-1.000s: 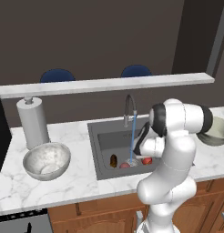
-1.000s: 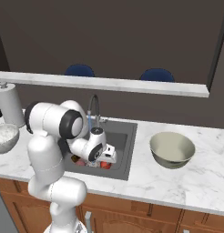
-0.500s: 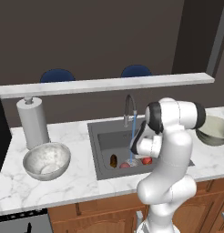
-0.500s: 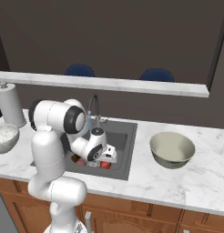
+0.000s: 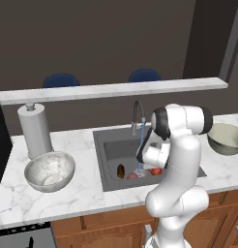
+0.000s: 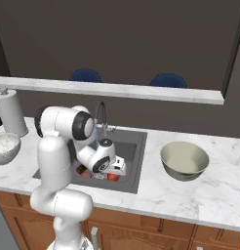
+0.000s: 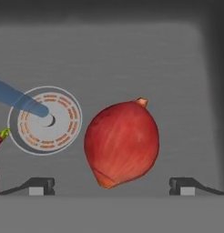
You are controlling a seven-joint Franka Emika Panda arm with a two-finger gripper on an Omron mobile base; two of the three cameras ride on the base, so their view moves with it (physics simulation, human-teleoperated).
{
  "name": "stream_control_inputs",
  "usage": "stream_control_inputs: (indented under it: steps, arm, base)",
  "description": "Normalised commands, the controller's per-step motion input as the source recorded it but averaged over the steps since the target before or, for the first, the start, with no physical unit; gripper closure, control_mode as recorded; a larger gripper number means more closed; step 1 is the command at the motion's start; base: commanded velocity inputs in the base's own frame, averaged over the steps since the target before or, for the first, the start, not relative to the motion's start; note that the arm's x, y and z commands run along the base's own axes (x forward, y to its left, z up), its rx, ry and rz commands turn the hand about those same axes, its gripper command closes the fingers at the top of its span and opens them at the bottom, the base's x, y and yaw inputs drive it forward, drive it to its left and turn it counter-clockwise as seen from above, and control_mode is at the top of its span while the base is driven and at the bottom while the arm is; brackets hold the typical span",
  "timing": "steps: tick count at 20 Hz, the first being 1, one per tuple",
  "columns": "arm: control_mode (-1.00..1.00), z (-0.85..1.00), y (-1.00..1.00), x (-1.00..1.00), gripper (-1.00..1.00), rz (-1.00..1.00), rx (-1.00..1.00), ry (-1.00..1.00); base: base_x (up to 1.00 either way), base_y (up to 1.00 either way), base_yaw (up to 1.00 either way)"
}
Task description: Pick the onions from the sink and place them in one bowl. Place the sweet potato in the other bowl. Then turn off the sink faucet.
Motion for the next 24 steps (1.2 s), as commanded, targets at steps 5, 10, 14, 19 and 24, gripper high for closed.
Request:
stream_control_inputs:
  steps: [5,10,14,19,24]
  arm:
    - [-1.0,-0.14,0.0,0.16,-1.0,0.0,0.0,-0.03]
    - [-1.0,-0.14,0.0,0.16,-1.0,0.0,0.0,-0.03]
    - [-1.0,-0.14,-0.04,0.12,-1.0,0.0,0.0,-0.02]
    - [-1.0,-0.15,-0.1,0.01,-1.0,0.0,0.0,0.0]
    - [-1.0,-0.14,-0.1,0.0,-1.0,0.0,0.0,0.0]
  base:
    - [0.0,0.0,0.0]
    - [0.0,0.0,0.0]
    - [0.0,0.0,0.0]
    - [0.0,0.0,0.0]
    - [0.0,0.0,0.0]
